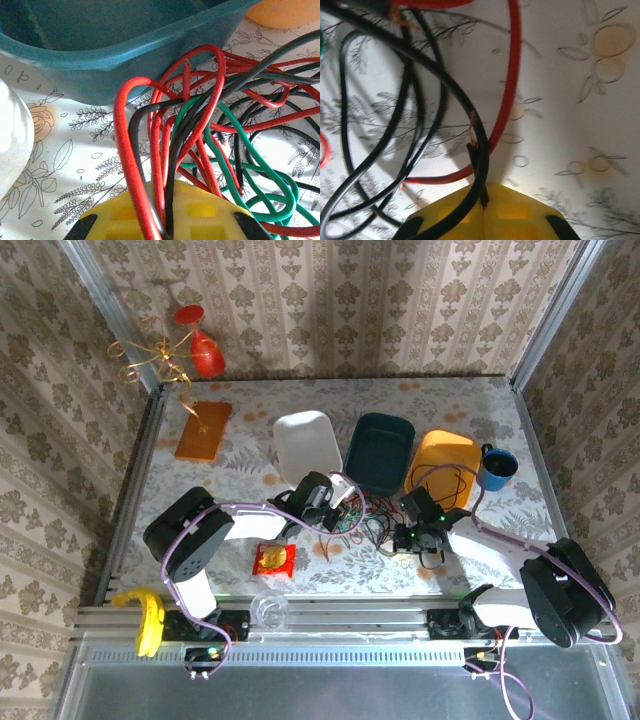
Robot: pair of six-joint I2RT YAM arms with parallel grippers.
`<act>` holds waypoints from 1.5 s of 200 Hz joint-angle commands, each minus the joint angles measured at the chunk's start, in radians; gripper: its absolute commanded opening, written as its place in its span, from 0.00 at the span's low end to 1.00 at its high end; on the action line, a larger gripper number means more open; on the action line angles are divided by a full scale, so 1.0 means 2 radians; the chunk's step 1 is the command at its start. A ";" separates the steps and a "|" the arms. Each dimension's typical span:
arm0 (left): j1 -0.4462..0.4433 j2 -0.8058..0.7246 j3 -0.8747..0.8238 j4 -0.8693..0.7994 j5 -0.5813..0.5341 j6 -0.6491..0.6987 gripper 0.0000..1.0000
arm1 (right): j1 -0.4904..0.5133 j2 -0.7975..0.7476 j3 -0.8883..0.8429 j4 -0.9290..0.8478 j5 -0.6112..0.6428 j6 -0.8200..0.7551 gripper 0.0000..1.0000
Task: Untangle the cables
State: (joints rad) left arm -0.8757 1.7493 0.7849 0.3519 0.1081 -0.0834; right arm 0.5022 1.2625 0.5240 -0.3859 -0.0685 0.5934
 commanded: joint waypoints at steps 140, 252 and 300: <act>0.000 0.000 -0.001 -0.008 0.005 0.002 0.00 | -0.003 -0.259 0.186 -0.231 0.493 0.093 0.00; -0.002 0.001 -0.002 -0.015 0.002 0.006 0.00 | -0.086 -0.272 0.313 -0.078 0.374 -0.091 0.00; -0.002 0.003 -0.002 -0.021 -0.001 0.009 0.00 | -0.135 -0.250 0.380 -0.005 0.270 -0.123 0.00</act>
State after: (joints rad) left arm -0.8764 1.7493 0.7849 0.3443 0.1078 -0.0826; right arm 0.2600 0.7376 1.1995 -0.5159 0.6178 0.4156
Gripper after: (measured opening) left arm 0.084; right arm 0.063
